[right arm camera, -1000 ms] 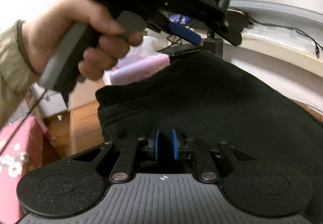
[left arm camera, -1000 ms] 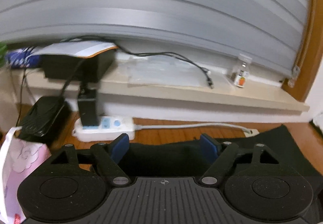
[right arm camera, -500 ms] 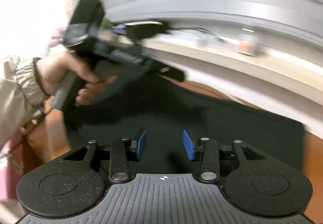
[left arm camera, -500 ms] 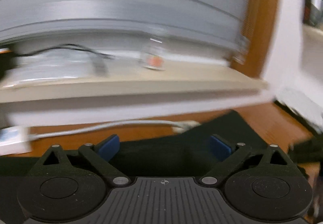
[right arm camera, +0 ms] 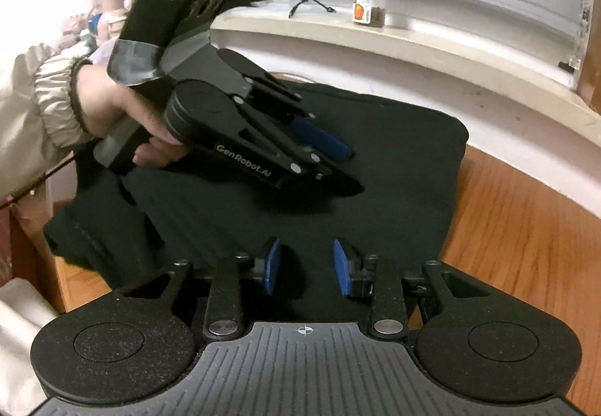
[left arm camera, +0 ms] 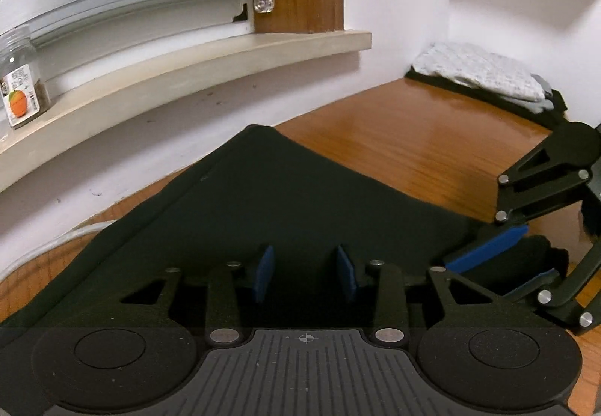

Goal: Fold clothes

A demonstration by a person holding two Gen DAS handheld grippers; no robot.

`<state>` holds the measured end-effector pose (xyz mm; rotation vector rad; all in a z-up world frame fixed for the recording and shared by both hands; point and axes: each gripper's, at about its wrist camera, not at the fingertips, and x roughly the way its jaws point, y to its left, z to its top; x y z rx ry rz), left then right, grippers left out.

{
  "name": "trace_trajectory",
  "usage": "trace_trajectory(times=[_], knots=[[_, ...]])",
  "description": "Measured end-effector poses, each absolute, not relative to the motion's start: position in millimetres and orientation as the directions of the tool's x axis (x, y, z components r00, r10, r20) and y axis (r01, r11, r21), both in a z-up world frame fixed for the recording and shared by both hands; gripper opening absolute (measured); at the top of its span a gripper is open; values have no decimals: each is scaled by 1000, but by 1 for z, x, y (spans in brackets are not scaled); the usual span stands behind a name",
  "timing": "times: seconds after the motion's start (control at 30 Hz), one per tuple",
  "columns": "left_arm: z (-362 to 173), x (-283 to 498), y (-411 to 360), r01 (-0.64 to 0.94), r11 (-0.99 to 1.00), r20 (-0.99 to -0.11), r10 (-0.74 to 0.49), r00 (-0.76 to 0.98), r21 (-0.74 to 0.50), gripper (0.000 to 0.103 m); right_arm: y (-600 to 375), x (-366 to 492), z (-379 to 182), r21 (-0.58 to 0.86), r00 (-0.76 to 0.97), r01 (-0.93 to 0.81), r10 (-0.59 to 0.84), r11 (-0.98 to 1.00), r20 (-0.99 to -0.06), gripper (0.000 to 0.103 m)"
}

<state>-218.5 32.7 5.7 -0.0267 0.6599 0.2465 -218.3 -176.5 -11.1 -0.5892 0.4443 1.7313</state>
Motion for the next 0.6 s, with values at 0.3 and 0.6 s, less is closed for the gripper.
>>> trace_trajectory(times=[0.3,0.6], knots=[[4,-164,1,-241,968,-608,235,758,75,40,-199,-175,-11,-22,-135,-982,784,-186,-606,31],[-1,-58,-40,-216,974,-608,214,765,70,40,-242,-90,-7,-21,-32,-998,777,-58,-628,31]])
